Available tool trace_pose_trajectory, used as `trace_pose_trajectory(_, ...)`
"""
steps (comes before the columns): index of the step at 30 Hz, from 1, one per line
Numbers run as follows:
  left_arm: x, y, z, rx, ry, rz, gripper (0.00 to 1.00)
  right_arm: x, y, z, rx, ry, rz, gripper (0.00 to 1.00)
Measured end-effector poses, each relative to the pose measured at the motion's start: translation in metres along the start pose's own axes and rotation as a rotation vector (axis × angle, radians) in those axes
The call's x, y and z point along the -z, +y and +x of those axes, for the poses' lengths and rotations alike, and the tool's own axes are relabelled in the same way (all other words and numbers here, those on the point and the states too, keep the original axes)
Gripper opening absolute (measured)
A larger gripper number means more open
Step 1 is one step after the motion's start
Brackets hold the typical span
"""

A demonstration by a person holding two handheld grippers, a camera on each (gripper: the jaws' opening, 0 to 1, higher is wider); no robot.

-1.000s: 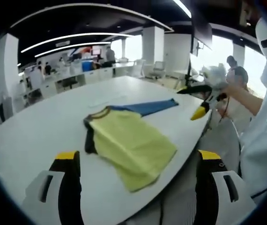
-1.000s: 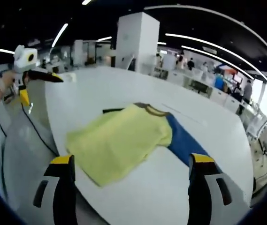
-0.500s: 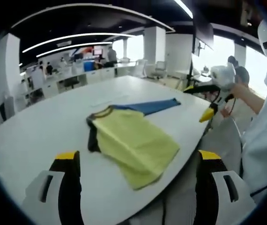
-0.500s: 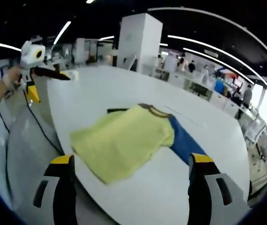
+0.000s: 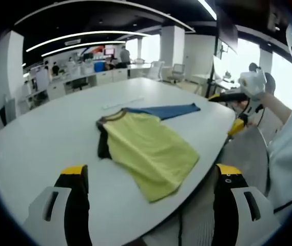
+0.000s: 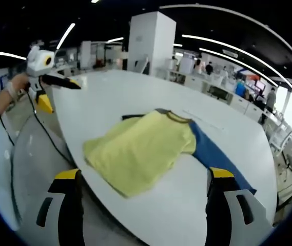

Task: Fold the garment on the visible template until the final outline fits inside the template.

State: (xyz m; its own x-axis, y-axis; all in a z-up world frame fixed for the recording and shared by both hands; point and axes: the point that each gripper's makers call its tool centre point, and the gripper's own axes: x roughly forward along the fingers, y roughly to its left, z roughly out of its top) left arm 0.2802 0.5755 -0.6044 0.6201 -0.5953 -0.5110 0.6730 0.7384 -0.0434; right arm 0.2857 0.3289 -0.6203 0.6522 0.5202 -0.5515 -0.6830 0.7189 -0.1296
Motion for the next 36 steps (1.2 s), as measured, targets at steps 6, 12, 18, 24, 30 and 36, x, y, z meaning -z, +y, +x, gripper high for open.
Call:
trace_pose_trajectory(6, 0.013, 0.005, 0.007, 0.014, 0.028, -0.026, 0.97, 0.002, 0.002, -0.002, -0.002, 0.013, 0.005, 1.0)
trace_pose_trajectory(12, 0.021, 0.009, 0.013, 0.023, 0.038, -0.053, 0.92, 0.005, 0.006, 0.0, -0.01, 0.028, 0.006, 1.0)
trace_pose_trajectory(18, 0.027, 0.012, 0.02, 0.027, 0.053, -0.074, 0.88, 0.008, 0.006, 0.001, -0.011, 0.032, 0.011, 1.0)
trace_pose_trajectory(24, 0.039, 0.016, 0.029, 0.025, 0.096, -0.091, 0.83, 0.008, 0.004, 0.0, -0.005, 0.029, 0.013, 1.0)
trace_pose_trajectory(30, 0.05, 0.011, 0.038, 0.042, 0.151, -0.093, 0.71, 0.006, 0.01, 0.0, -0.015, 0.022, 0.024, 1.0)
trace_pose_trajectory(36, 0.062, 0.006, 0.05, 0.08, 0.19, -0.109, 0.65, 0.002, 0.013, -0.001, -0.017, 0.007, 0.033, 1.0)
